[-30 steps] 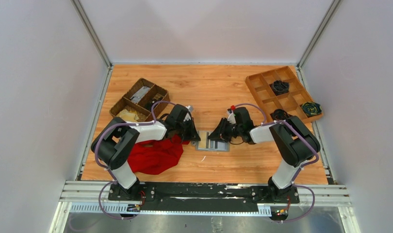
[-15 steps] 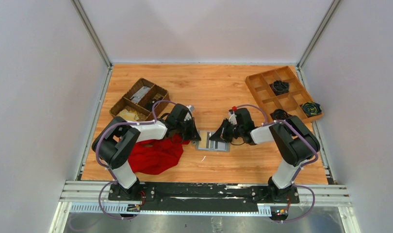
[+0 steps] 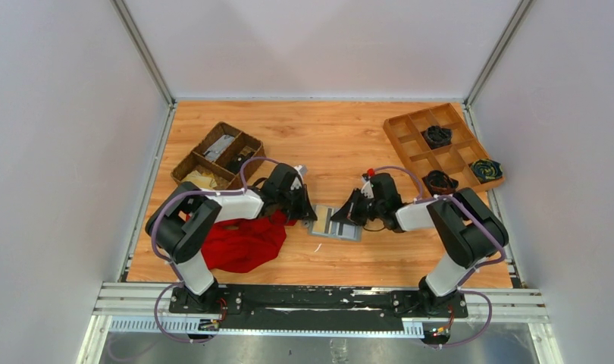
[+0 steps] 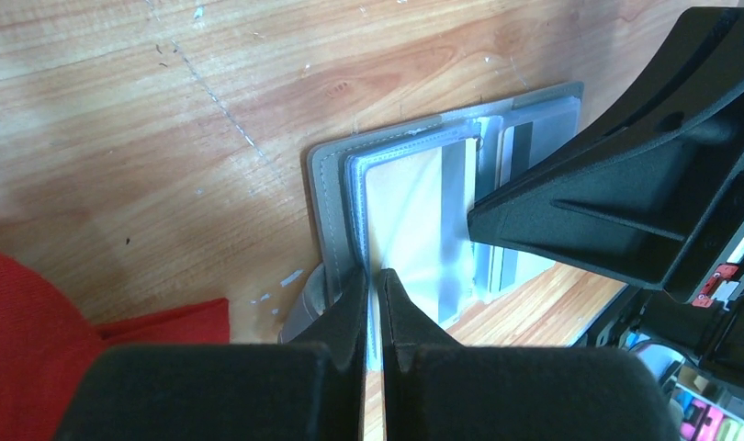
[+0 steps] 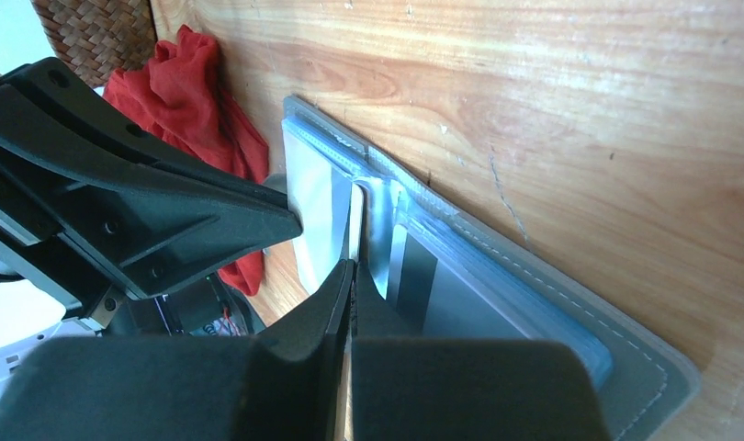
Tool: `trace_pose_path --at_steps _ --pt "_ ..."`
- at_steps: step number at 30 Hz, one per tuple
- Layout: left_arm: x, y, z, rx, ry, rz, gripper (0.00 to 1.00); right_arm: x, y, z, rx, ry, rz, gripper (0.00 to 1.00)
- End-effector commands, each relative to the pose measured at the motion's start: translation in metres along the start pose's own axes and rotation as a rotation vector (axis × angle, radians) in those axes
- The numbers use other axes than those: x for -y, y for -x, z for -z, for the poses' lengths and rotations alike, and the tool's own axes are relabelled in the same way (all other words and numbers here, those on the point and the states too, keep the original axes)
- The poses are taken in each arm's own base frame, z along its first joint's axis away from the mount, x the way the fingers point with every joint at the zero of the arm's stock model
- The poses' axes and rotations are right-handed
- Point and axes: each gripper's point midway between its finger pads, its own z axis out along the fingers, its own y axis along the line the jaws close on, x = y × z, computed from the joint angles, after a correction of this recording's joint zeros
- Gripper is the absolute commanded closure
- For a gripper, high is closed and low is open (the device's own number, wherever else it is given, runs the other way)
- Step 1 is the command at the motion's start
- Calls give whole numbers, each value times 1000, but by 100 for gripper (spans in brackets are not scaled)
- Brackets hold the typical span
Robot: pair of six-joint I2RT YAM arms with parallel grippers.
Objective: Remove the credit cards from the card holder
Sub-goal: Remove the credit card from the card holder.
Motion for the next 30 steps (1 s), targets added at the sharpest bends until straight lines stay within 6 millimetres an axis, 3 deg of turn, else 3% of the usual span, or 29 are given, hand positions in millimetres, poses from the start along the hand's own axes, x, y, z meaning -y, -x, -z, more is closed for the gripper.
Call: trace_pose_path --at_steps 1,7,17,21,30 --pt "-24 -34 -6 -96 75 -11 100 18 -10 8 -3 -58 1 100" --pt "-23 -34 -6 -94 75 -12 100 24 -12 19 8 -78 -2 100" --pt "-25 -34 -6 -94 79 -11 100 12 -14 25 -14 -49 -11 100" --pt "-25 -35 -7 -100 79 -9 100 13 -14 25 -12 -52 -14 82" --pt "-24 -35 -8 -101 75 -12 100 15 -18 18 -34 -17 -61 82"
